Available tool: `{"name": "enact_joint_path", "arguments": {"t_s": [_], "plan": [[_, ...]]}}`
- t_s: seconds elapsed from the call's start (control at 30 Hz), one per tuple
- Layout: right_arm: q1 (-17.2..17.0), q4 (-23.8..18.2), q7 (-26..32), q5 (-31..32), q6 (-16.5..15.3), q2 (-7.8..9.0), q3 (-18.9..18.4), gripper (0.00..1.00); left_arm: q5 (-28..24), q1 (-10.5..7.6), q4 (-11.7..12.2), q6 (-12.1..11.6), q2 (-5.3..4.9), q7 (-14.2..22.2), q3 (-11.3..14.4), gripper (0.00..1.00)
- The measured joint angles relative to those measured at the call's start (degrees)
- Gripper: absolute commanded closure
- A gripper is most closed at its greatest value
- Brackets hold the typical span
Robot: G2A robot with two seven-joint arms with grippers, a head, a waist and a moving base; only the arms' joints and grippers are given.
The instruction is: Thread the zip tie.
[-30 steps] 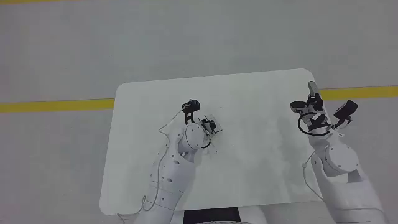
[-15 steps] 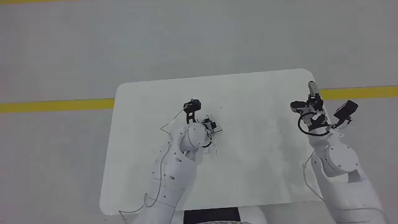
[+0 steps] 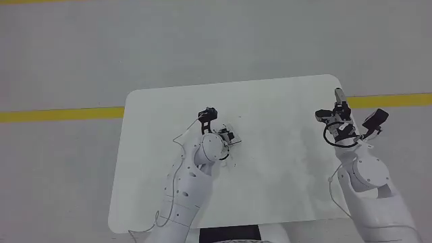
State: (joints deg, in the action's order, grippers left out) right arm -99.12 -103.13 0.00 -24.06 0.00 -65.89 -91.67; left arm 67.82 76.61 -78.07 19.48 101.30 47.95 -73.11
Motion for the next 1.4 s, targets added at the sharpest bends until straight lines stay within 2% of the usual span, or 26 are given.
{"name": "enact_joint_path", "arguments": {"t_s": [0.27, 0.37, 0.5, 0.63, 0.8, 1.07, 1.27, 1.4], "plan": [[0.00, 0.00, 0.00, 0.00, 0.00, 0.00, 0.00, 0.00, 0.43, 2.86, -5.16, 0.00, -1.10, 0.74, 0.52, 1.00], [0.00, 0.00, 0.00, 0.00, 0.00, 0.00, 0.00, 0.00, 0.19, 4.60, -7.92, 0.00, -1.68, 1.42, 0.46, 1.00], [0.00, 0.00, 0.00, 0.00, 0.00, 0.00, 0.00, 0.00, 0.24, 7.68, -12.92, 0.00, -2.62, 2.57, 0.86, 1.00], [0.00, 0.00, 0.00, 0.00, 0.00, 0.00, 0.00, 0.00, -0.17, 10.59, -17.19, 0.00, -3.10, 1.94, 1.15, 1.00], [0.00, 0.00, 0.00, 0.00, 0.00, 0.00, 0.00, 0.00, -1.77, 12.01, -18.94, 0.00, -3.32, -0.50, 1.70, 1.00], [0.00, 0.00, 0.00, 0.00, 0.00, 0.00, 0.00, 0.00, -3.94, 12.41, -19.56, 0.00, -3.53, -1.58, 2.11, 1.00], [0.00, 0.00, 0.00, 0.00, 0.00, 0.00, 0.00, 0.00, -4.47, 13.57, -22.62, 0.00, -3.65, 0.83, 1.18, 1.00], [0.00, 0.00, 0.00, 0.00, 0.00, 0.00, 0.00, 0.00, -5.15, 14.36, -25.24, 0.00, -3.77, 4.18, -0.48, 1.00]]}}
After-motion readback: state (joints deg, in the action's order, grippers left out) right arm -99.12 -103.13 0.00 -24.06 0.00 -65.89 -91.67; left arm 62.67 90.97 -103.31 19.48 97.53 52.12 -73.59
